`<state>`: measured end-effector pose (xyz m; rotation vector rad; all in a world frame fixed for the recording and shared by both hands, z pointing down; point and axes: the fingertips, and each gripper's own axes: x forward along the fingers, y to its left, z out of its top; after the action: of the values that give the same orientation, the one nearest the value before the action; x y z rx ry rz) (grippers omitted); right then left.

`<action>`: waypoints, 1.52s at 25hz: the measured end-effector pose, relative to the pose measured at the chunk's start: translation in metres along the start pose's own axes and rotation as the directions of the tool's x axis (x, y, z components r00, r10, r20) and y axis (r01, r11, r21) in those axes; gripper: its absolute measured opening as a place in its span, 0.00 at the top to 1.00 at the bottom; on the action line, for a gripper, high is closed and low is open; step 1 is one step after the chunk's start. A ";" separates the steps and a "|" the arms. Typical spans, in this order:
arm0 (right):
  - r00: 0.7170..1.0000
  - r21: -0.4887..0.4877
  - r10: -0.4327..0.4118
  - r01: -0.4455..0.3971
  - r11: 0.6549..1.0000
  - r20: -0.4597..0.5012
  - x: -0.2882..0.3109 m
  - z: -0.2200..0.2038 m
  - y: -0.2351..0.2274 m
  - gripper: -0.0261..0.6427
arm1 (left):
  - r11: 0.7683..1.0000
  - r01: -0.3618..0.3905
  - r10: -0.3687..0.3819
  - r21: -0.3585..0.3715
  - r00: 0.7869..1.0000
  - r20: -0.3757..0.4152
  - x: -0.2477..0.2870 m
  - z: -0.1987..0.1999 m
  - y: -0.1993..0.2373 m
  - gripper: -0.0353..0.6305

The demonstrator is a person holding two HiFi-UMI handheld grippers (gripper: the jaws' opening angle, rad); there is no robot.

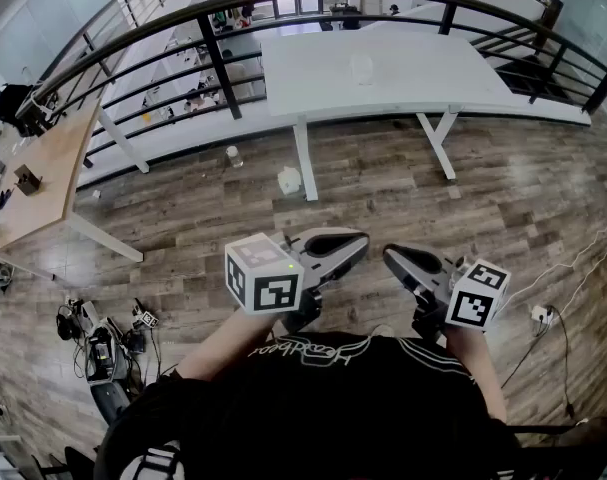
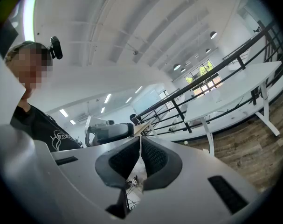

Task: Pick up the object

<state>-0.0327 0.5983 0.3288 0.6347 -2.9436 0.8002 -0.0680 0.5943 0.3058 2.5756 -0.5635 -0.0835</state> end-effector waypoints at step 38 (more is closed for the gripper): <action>0.996 0.111 0.091 -0.089 0.990 -0.014 0.086 0.094 -0.227 0.92 | 0.976 -0.129 0.127 -0.173 0.992 -0.023 0.111 0.067 0.208 0.94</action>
<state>-0.0144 0.3411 0.3671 0.4996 -2.9453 0.9774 -0.0556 0.3540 0.3526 2.3631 -0.6845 -0.0708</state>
